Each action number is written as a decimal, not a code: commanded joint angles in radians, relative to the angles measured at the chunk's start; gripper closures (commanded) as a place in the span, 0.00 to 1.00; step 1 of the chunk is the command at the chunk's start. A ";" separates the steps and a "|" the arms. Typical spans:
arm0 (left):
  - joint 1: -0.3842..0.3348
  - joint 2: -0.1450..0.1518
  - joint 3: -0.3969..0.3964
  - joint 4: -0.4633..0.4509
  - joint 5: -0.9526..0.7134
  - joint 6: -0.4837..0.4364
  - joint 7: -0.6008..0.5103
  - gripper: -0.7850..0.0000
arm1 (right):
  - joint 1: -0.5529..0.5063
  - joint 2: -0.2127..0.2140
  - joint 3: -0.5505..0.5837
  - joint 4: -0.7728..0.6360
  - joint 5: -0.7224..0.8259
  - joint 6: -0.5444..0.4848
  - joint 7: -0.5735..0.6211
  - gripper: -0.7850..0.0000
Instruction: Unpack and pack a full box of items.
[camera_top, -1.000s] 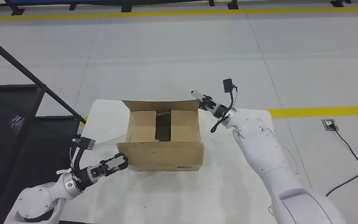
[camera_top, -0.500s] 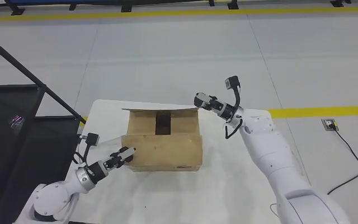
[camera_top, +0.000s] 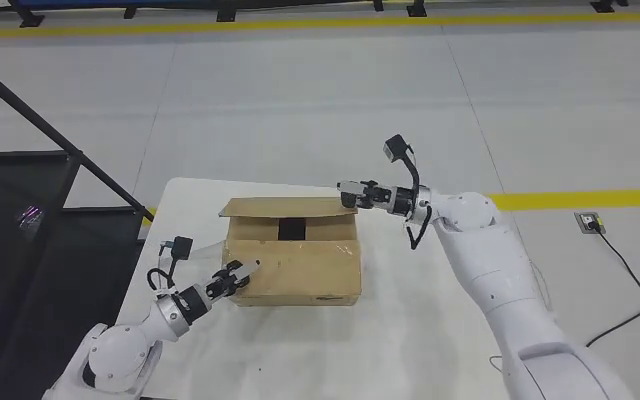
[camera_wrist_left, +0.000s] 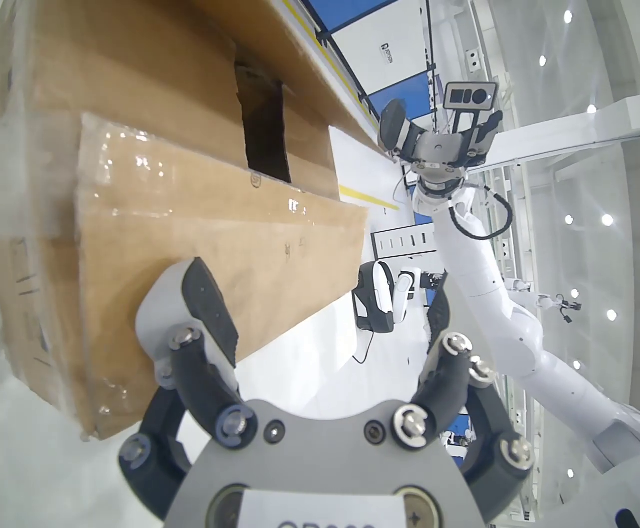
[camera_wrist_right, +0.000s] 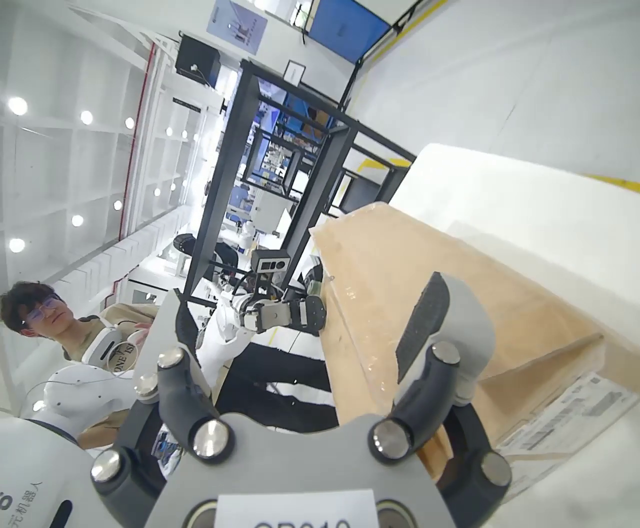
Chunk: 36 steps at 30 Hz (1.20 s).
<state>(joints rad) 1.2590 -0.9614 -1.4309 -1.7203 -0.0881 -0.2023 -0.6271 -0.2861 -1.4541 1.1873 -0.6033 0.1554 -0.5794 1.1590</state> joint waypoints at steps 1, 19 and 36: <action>-0.005 -0.002 0.006 0.002 0.003 0.003 0.002 0.00 | -0.002 0.000 -0.015 -0.010 -0.017 0.059 0.014 0.00; -0.062 -0.021 0.054 0.035 0.012 0.059 0.077 0.00 | -0.045 -0.022 -0.098 -0.003 0.043 0.203 0.078 0.00; 0.059 -0.011 -0.170 -0.039 -0.105 0.053 0.154 0.00 | -0.098 -0.012 -0.111 -0.069 0.006 0.198 0.019 0.00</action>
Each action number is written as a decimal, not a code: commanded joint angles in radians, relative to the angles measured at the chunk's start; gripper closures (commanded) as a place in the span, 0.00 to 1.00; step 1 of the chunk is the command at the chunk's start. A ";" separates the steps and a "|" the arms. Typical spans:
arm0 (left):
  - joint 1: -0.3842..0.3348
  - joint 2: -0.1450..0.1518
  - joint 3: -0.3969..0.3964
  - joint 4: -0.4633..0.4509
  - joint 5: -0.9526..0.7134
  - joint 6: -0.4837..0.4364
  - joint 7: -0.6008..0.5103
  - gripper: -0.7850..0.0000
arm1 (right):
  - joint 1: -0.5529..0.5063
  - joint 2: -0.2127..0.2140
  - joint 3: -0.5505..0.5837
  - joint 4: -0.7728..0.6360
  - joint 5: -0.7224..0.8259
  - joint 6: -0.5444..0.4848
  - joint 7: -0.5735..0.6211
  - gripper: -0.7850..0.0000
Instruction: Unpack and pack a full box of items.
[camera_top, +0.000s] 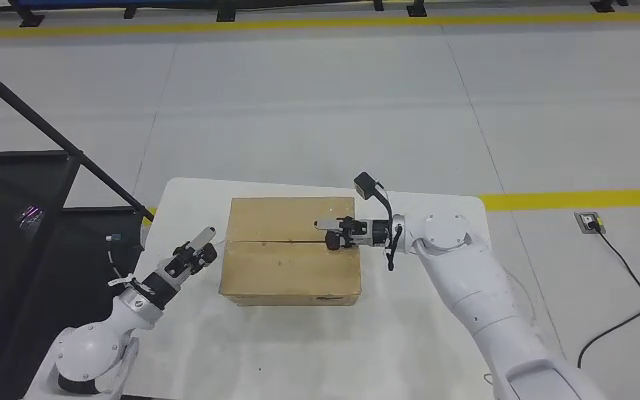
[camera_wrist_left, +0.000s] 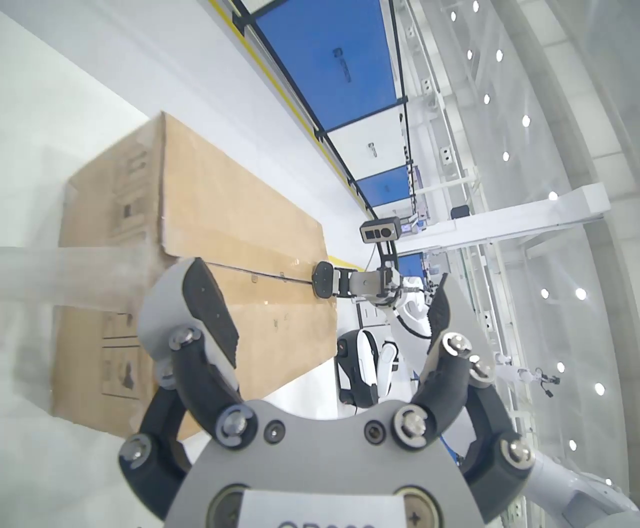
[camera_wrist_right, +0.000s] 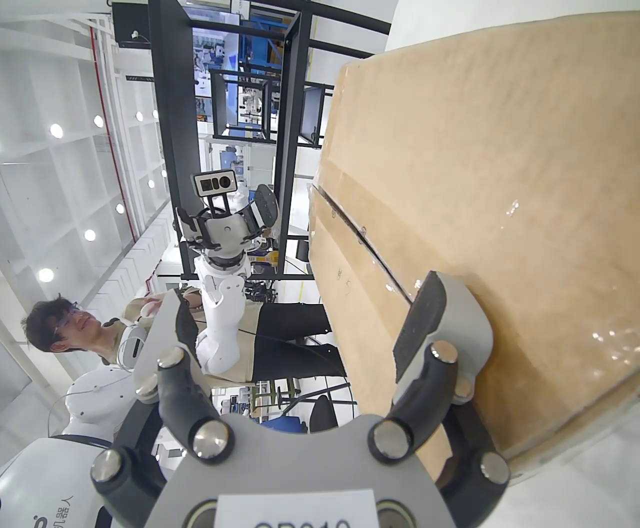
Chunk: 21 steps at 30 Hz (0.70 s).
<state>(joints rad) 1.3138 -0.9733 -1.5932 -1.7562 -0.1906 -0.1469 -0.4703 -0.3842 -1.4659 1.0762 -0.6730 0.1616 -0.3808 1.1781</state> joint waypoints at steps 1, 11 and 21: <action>0.004 0.000 -0.007 -0.003 -0.003 -0.002 -0.003 0.00 | 0.000 0.000 0.000 0.000 0.000 0.000 0.000 0.00; 0.004 0.000 -0.007 -0.003 -0.003 -0.002 -0.003 0.00 | 0.000 0.000 0.000 0.000 0.000 0.000 0.000 0.00; 0.020 -0.022 -0.037 0.154 -0.260 0.076 0.129 0.00 | 0.000 0.000 0.000 0.000 0.000 0.000 0.000 0.00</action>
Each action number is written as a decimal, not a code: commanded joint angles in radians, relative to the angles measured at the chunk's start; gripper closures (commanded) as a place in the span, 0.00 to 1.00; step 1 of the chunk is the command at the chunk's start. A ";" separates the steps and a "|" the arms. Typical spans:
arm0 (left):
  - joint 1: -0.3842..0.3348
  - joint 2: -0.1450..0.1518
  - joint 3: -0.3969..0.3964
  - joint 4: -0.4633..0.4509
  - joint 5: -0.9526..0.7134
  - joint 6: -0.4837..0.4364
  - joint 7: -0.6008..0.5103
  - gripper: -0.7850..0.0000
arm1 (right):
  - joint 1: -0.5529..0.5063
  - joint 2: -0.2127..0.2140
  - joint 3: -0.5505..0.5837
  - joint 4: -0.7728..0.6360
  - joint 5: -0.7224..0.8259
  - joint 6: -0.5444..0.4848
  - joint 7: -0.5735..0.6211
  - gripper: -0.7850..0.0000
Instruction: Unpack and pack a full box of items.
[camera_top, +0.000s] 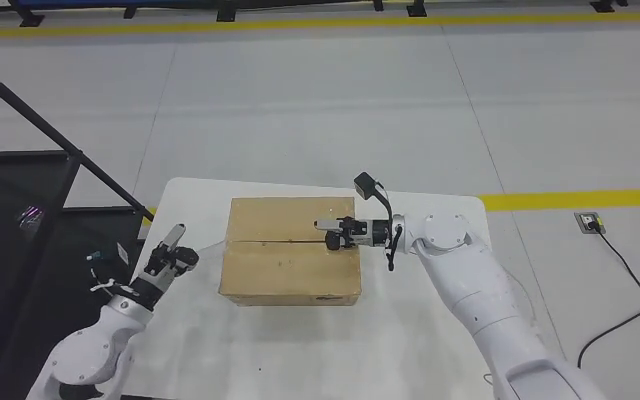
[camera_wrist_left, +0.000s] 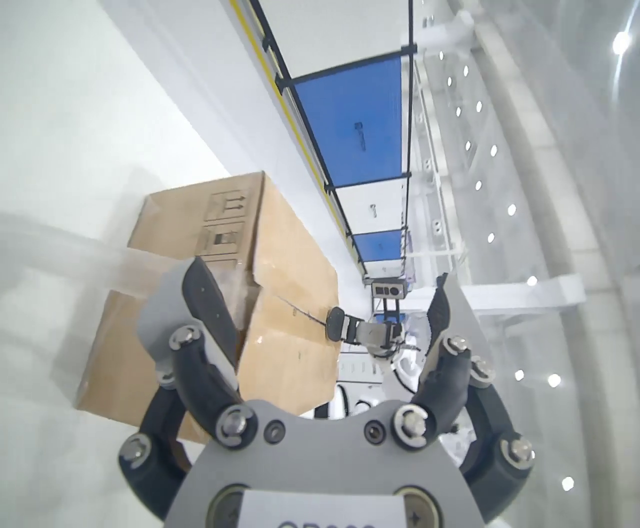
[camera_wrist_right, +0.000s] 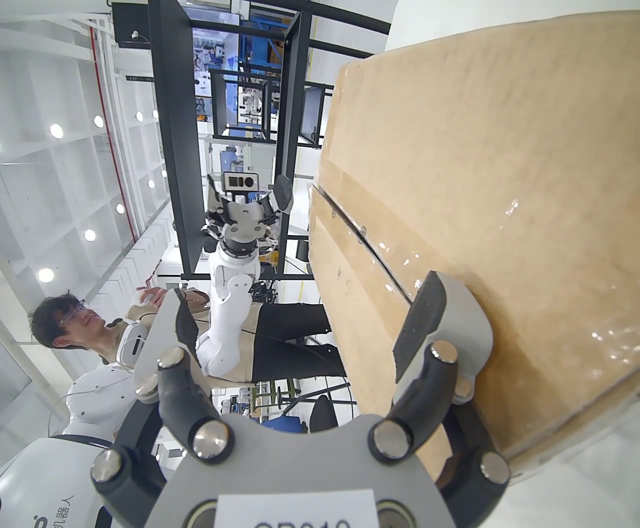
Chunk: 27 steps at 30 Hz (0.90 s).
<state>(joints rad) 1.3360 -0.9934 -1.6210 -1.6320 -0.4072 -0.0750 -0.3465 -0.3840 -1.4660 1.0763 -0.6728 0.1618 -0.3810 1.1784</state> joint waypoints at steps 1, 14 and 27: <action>-0.002 -0.003 -0.013 0.049 -0.063 0.002 0.006 0.00 | 0.000 0.000 0.000 0.000 0.000 0.000 0.000 0.00; 0.003 -0.007 -0.013 0.080 -0.071 0.001 0.004 0.00 | 0.000 0.000 0.000 0.000 0.000 0.000 0.000 0.00; -0.070 -0.036 0.089 0.241 -0.236 0.143 -0.027 0.00 | 0.000 0.000 0.000 0.000 0.000 0.000 0.000 0.00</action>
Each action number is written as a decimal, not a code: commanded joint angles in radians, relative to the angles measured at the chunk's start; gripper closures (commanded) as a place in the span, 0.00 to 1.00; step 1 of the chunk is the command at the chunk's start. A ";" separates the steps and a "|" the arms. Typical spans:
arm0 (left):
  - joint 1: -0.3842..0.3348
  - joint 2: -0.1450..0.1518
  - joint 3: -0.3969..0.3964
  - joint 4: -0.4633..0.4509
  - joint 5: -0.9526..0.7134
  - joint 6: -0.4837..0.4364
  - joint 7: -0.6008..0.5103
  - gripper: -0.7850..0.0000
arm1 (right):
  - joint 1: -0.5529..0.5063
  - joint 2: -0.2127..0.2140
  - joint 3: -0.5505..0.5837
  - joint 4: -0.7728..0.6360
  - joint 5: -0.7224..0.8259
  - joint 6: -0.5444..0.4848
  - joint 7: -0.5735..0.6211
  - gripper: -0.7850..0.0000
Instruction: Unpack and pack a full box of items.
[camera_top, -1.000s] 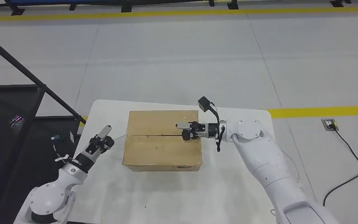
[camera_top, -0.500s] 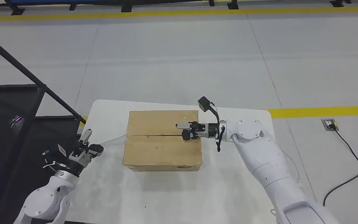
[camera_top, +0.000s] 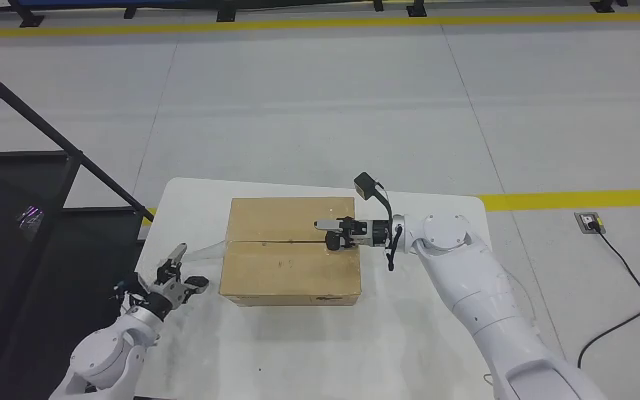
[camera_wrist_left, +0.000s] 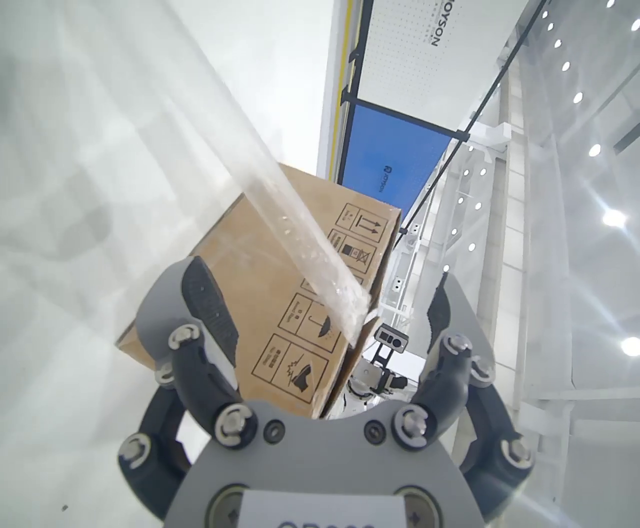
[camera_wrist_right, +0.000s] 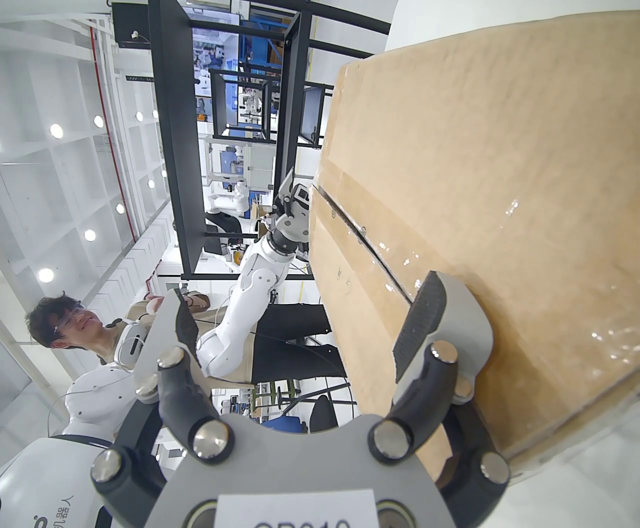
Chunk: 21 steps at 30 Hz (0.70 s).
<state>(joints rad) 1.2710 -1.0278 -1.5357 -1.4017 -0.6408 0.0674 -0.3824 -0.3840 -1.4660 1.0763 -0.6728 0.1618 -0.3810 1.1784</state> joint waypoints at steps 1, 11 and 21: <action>-0.012 -0.004 0.012 0.020 -0.005 0.004 0.012 0.00 | 0.000 0.000 0.000 0.000 0.000 0.000 0.000 0.00; -0.189 -0.058 0.136 0.226 -0.125 -0.063 0.143 0.00 | 0.000 0.000 0.000 0.000 0.000 0.000 0.000 0.00; -0.274 -0.094 0.167 0.308 -0.194 -0.237 0.139 0.00 | 0.000 0.000 0.000 0.000 0.000 0.000 0.000 0.00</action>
<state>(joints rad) 0.9941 -1.1217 -1.3628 -1.0861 -0.8333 -0.1551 -0.2425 -0.3840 -1.4660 1.0763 -0.6728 0.1618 -0.3810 1.1784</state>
